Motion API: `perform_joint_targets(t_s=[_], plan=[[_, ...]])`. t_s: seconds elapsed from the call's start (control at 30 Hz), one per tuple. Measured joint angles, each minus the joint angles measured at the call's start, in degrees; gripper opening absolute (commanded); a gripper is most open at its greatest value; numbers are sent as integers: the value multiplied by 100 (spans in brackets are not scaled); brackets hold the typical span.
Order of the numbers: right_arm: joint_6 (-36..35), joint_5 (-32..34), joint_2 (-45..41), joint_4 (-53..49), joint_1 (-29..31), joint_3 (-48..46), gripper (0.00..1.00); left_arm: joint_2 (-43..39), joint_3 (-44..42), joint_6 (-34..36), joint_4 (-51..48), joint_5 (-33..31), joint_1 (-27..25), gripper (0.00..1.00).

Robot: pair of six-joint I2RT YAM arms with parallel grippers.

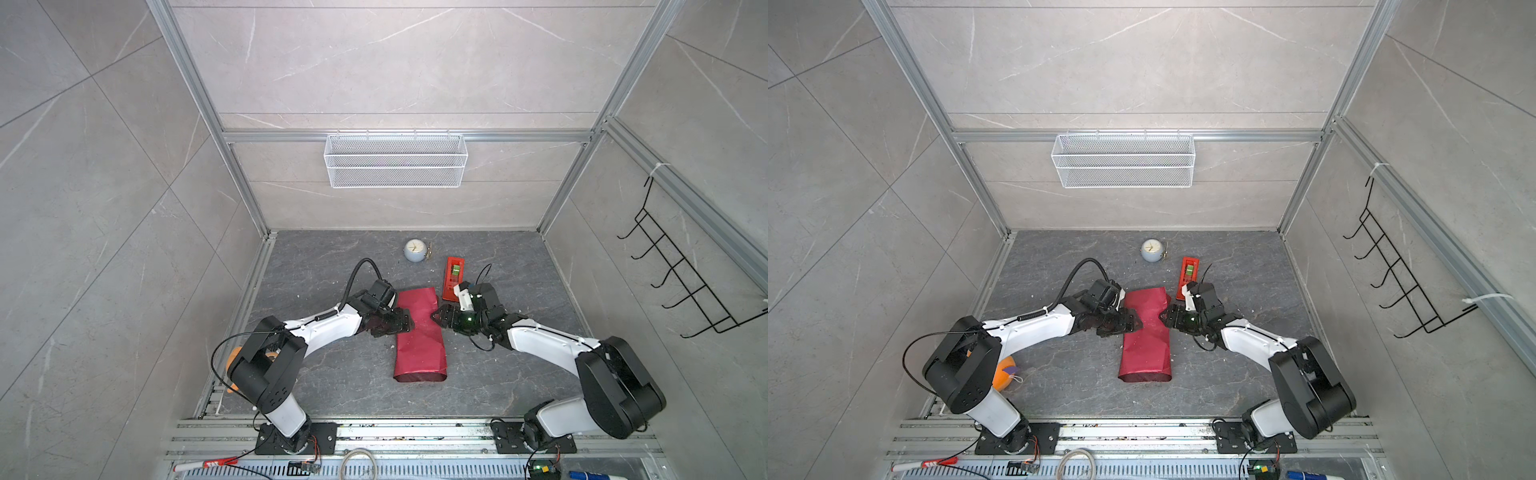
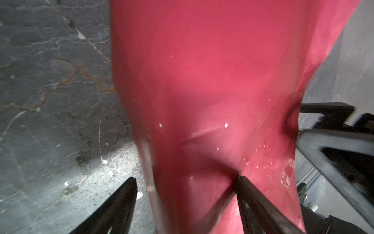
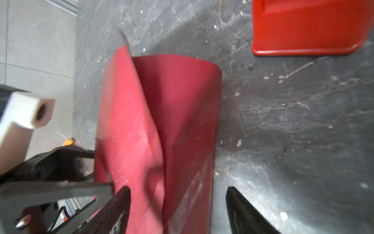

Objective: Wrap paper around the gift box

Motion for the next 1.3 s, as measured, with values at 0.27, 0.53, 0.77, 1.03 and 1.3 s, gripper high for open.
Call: perform_joint_targets(t_s=[0.27,0.53,0.77,1.03,1.3], plan=[[-74,63,-686,-280,72,-151,78,-221,-24,-271,28,-127,-2,90],[168,92,-142,-205,544,-166,77,-605,-284,-662,271,109,4,82],[433,177,243,35,767,-74,75,-269,-284,-835,404,472,24,72],[568,411,984,245,778,629,75,179,15,-721,358,520,472,71],[31,708,1193,-50,437,1172,80,348,533,-138,157,306,769,85]])
